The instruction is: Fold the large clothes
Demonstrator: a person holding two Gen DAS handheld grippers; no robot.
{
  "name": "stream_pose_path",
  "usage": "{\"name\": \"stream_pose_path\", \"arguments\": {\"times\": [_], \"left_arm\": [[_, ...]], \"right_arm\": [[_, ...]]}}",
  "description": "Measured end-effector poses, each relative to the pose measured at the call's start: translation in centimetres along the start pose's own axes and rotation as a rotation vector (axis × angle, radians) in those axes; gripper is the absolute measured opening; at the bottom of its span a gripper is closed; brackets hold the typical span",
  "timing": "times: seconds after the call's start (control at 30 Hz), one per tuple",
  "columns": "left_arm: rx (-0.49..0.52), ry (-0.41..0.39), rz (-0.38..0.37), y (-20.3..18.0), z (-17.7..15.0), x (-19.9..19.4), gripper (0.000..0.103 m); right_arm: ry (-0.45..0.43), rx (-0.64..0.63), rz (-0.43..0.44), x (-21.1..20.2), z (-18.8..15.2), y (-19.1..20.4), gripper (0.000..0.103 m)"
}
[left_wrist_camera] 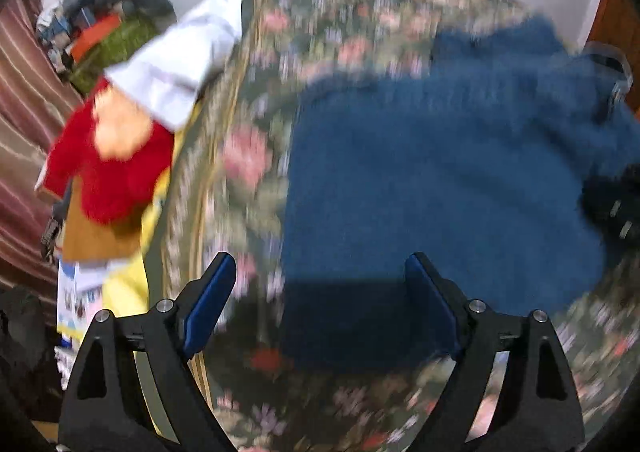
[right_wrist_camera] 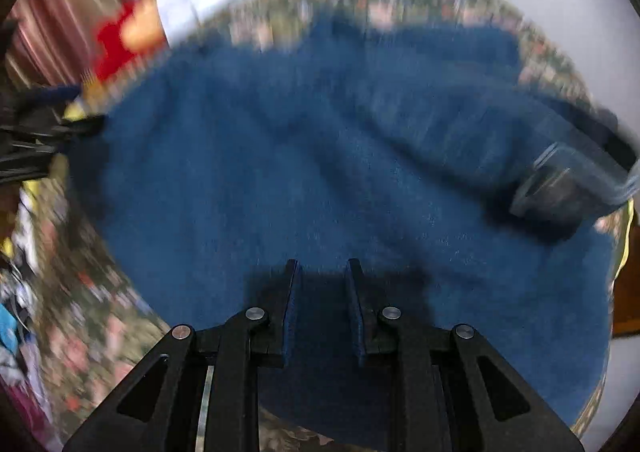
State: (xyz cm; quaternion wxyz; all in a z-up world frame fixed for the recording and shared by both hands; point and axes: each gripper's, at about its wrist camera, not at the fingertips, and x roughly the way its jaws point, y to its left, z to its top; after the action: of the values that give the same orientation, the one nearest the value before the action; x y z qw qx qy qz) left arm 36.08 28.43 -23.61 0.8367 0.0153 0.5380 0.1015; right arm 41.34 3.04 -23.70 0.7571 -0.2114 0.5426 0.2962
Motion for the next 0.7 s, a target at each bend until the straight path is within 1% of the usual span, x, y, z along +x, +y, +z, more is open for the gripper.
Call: {"name": "stream_pose_path", "arguments": {"times": [0.03,0.07,0.1,0.13,0.17,0.2,0.23,0.27,0.37,0.4,0.43,0.47,0.5,0.53,0.57,0.6,0.67,0.7], "left_arm": [[-0.004,0.006,-0.003,0.2,-0.6,0.3,0.096],[-0.021,0.011,-0.008,0.8,-1.7,0.9,0.103],[-0.032,0.011,-0.014,1.1,-2.3,1.1,0.103],[-0.052,0.010,-0.033,1.7,-2.9,1.2,0.103],[-0.066,0.009,-0.045,2.1,-3.3,1.2,0.103],[-0.078,0.007,-0.050,2.4,-3.6,1.1,0.103],[-0.085,0.004,-0.051,2.6,-3.8,1.0,0.103],[-0.093,-0.001,-0.046,2.7,-4.0,0.8,0.103],[-0.095,-0.004,-0.027,2.7,-4.3,0.6,0.103],[-0.094,-0.004,-0.017,2.6,-4.4,0.5,0.103],[-0.094,-0.002,-0.009,2.4,-4.5,0.5,0.103],[-0.094,-0.002,-0.002,2.4,-4.7,0.3,0.103],[-0.093,-0.002,0.004,2.4,-4.8,0.2,0.103],[-0.091,-0.001,0.009,2.5,-4.9,0.3,0.103],[-0.086,0.001,0.021,2.5,-5.1,0.1,0.103],[-0.084,0.002,0.033,2.6,-5.4,0.0,0.103],[-0.079,0.009,0.053,3.0,-6.0,-0.2,0.103],[-0.077,0.013,0.069,3.1,-6.2,-0.1,0.103]], "right_arm": [[-0.028,-0.034,-0.011,0.2,-0.5,0.2,0.019],[-0.060,-0.077,-0.019,-0.1,-1.0,0.4,0.019],[-0.059,-0.107,-0.043,-0.3,-1.4,0.4,0.019],[-0.055,-0.115,-0.049,-0.4,-1.6,0.3,0.018],[-0.051,-0.111,-0.042,-0.8,-1.9,0.0,0.018],[-0.050,-0.101,-0.053,-1.2,-2.1,-0.4,0.019],[-0.045,-0.097,-0.085,-1.5,-2.3,-0.6,0.019],[-0.037,-0.097,-0.140,-1.7,-2.6,-1.1,0.019],[-0.040,-0.086,-0.230,-2.8,-4.0,-2.7,0.019],[-0.040,-0.074,-0.216,-3.2,-4.5,-3.5,0.019],[-0.042,-0.058,-0.181,-3.6,-4.7,-4.3,0.019],[-0.043,-0.038,-0.178,-4.1,-5.1,-5.1,0.019],[-0.044,-0.025,-0.209,-4.6,-5.4,-5.9,0.020],[-0.051,-0.020,-0.239,-5.2,-5.8,-6.5,0.032],[-0.064,-0.008,-0.232,-5.8,-6.3,-7.2,0.052],[-0.077,0.009,-0.244,-6.5,-6.9,-8.0,0.061],[-0.098,0.034,-0.296,-7.6,-7.9,-9.3,0.086],[-0.101,0.041,-0.341,-7.9,-8.4,-10.0,0.089]]}}
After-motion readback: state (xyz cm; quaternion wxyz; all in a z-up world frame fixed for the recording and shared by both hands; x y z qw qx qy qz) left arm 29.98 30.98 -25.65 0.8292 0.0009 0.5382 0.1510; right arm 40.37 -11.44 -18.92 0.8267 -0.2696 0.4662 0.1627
